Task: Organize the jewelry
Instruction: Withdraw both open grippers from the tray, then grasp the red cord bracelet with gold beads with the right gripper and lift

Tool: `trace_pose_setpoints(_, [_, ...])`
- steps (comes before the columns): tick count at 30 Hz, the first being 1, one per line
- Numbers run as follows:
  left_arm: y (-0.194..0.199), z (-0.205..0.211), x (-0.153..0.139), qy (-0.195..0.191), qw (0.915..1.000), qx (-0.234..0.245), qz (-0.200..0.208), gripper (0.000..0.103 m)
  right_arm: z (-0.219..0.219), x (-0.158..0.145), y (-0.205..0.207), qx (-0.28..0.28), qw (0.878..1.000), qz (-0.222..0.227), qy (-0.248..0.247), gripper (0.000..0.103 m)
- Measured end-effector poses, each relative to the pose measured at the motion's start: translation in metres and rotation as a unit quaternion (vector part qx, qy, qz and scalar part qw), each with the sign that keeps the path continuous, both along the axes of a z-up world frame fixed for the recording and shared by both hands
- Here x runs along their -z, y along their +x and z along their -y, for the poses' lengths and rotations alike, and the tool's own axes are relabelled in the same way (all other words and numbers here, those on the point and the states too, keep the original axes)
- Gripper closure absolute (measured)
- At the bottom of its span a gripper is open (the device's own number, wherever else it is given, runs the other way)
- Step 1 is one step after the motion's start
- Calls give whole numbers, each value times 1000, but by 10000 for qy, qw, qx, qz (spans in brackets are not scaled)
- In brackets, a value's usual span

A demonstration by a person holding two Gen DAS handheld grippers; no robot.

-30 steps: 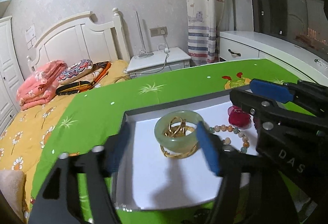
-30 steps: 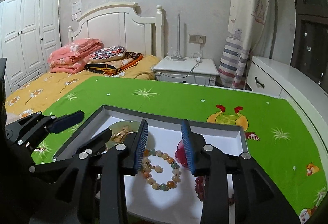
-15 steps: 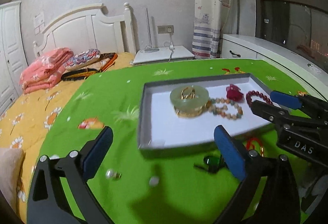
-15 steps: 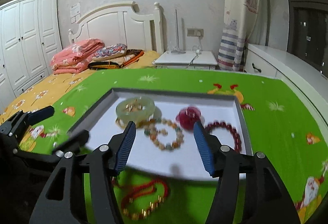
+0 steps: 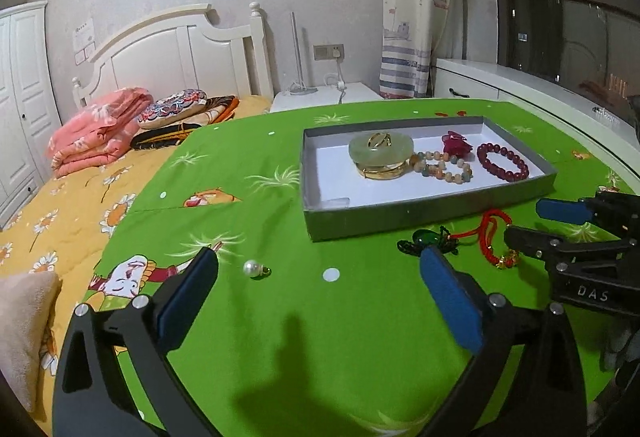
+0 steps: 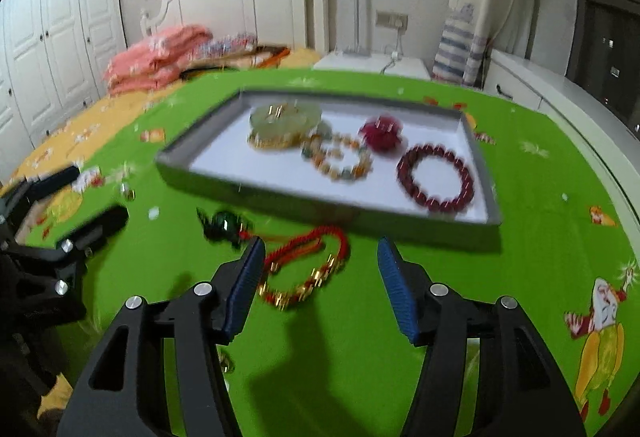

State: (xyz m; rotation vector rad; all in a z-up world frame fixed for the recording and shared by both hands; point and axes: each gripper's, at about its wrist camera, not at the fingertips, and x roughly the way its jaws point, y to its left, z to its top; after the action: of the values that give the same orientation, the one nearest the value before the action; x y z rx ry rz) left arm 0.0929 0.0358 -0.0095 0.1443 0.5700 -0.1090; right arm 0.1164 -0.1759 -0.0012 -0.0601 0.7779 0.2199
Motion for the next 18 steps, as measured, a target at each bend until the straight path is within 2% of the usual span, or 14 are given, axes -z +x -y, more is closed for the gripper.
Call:
trace_pose_setpoints(4, [0, -2, 2, -58, 9999, 18, -116, 5, 2, 1, -6, 5, 9996, -113, 277, 50])
trace_pose_setpoints(10, [2, -4, 2, -148, 9998, 31, -152, 5, 4, 1, -11, 183, 9995, -51, 234, 57])
trace_pose_setpoints(18, [3, 3, 2, 65, 10000, 1, -76, 5, 0, 11, 6, 423, 9982, -420, -29, 59])
